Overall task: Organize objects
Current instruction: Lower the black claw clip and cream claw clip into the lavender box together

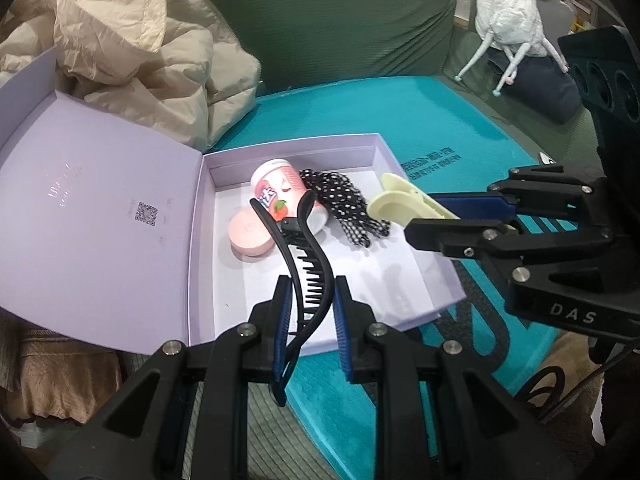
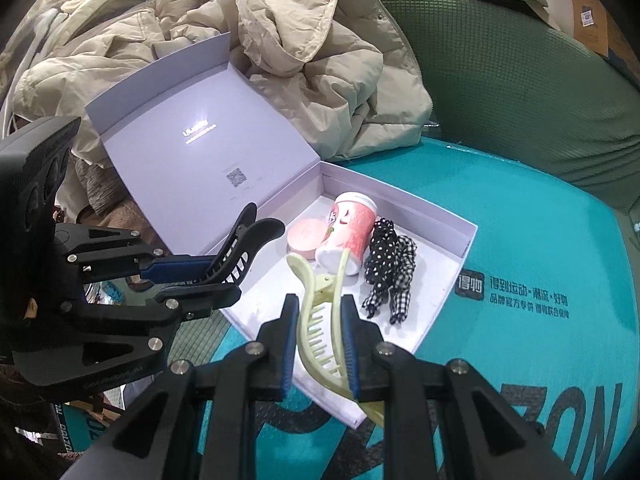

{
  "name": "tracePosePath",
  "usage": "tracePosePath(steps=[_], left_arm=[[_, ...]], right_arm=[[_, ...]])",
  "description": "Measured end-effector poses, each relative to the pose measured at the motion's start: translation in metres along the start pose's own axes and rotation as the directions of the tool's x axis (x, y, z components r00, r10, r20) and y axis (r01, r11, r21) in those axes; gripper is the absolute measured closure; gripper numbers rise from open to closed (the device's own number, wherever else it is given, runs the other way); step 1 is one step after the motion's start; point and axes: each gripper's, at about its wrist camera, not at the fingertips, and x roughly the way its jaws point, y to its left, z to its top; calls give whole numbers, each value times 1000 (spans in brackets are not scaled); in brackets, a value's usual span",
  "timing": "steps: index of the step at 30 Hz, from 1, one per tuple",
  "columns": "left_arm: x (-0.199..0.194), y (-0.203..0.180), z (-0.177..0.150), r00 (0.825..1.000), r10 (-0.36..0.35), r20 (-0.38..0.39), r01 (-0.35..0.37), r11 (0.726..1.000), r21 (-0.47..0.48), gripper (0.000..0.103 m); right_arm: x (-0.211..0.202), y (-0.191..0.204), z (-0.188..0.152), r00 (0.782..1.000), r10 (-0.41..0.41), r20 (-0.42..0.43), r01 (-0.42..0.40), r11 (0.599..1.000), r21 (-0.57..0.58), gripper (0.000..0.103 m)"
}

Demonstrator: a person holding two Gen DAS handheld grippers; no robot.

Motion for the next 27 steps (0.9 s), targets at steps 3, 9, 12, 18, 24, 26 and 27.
tracePosePath(steps=[3,9,12,18,24,26,27], left_arm=[[9,5,2,1000,3,-10,-3,1000,-7,84],[24,16,9,1000,17,-19,-17,1000,-25,84],[32,21,12,1000,17,-21,-18,999,-36,84],[48,30,20,999,24,-30,-26,998,-50,84],[60,34,31,997,73,-21,-73,997,-18,84],[64,35,33,997,74,-21,-74,997,-19,84],[66,36,34,997,72,-24,-73,997,-22,84]], right_arm=[[9,-5,4,1000,-3,-12,3,1000,5,83],[28,-17,9,999,-14,-33,14,1000,20,83],[35,-20,10,999,-37,-40,37,999,4,83],[51,-30,16,998,-40,-47,41,999,14,83],[67,-45,22,998,-37,-56,39,999,38,83],[71,-50,24,998,-33,-56,36,998,51,83],[73,-52,25,998,-32,-57,35,998,55,83]])
